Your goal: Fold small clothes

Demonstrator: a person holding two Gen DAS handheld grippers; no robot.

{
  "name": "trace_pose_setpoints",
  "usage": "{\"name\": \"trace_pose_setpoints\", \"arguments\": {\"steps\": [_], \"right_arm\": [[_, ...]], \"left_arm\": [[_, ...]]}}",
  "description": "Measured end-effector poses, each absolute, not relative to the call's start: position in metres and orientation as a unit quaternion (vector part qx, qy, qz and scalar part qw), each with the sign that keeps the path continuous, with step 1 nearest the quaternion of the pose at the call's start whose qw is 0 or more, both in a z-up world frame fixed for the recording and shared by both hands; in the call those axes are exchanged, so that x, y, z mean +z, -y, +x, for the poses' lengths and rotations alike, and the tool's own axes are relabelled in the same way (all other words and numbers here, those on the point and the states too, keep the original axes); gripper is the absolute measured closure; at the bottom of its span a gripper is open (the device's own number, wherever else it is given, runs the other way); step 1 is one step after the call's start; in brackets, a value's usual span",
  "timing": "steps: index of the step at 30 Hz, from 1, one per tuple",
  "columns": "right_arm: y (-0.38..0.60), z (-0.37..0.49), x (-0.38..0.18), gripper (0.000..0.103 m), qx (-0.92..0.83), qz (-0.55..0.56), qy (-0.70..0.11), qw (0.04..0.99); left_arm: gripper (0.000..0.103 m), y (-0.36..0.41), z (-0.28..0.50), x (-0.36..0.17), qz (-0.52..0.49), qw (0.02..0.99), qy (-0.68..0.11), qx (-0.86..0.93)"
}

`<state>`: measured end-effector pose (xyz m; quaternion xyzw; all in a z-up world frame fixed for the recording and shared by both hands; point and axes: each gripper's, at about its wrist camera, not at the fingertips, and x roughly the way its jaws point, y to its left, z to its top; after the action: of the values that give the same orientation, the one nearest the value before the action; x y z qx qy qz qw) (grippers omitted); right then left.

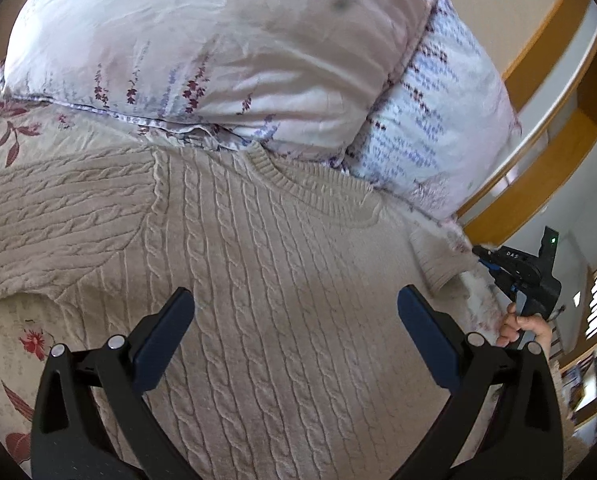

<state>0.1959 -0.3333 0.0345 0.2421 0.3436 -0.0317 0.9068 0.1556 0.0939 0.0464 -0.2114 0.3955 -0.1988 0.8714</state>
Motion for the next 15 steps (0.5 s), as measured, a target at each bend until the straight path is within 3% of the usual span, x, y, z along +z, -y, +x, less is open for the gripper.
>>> {"name": "trace_pose_setpoints", "arguments": {"steps": [3, 6, 8, 10, 14, 15], "right_arm": [[0.262, 0.201, 0.053, 0.094, 0.063, 0.184, -0.334, 0.922], [0.181, 0.208, 0.038, 0.093, 0.17, 0.112, -0.382, 0.902], [0.142, 0.211, 0.015, 0.076, 0.205, 0.063, -0.436, 0.874], [0.125, 0.208, -0.005, 0.073, 0.22, 0.043, -0.47, 0.853], [0.167, 0.193, -0.012, 0.053, 0.207, 0.146, -0.483, 0.838], [0.188, 0.189, -0.012, 0.053, 0.199, 0.192, -0.482, 0.831]], "left_arm": [[0.002, -0.099, 0.16, 0.048, -0.237, 0.865, -0.394, -0.2], [0.003, -0.099, 0.163, 0.047, -0.262, 0.856, -0.396, -0.206], [0.005, -0.098, 0.166, 0.044, -0.277, 0.847, -0.403, -0.21], [0.01, -0.097, 0.169, 0.04, -0.298, 0.832, -0.415, -0.218], [0.016, -0.091, 0.178, 0.03, -0.33, 0.806, -0.437, -0.225], [0.02, -0.088, 0.182, 0.026, -0.341, 0.796, -0.445, -0.226]]}}
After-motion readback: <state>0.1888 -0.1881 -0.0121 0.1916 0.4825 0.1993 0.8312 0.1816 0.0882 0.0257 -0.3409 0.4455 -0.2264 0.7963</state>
